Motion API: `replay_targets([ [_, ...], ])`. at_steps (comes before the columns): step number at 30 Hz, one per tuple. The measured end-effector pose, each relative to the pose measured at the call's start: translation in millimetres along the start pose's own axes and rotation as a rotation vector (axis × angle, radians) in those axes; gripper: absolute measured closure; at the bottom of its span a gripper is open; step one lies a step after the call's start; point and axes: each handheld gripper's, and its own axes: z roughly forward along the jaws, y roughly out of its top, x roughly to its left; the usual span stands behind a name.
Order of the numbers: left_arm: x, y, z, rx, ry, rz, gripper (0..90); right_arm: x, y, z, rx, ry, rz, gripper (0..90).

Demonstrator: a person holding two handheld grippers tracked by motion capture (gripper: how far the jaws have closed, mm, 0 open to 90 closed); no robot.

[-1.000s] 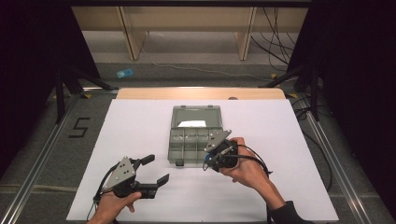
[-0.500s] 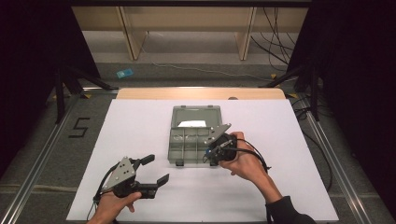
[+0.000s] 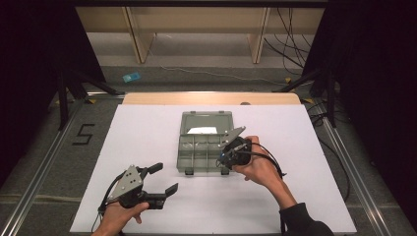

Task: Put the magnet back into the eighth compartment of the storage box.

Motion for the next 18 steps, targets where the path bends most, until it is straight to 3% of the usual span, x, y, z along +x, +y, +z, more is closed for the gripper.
replay_targets([
  [18, 0.0, 0.1, 0.0, 0.000, -0.001, 0.001, 16.3, -11.9, -3.4, 10.2, 0.025, -0.021, 0.020, 62.7],
])
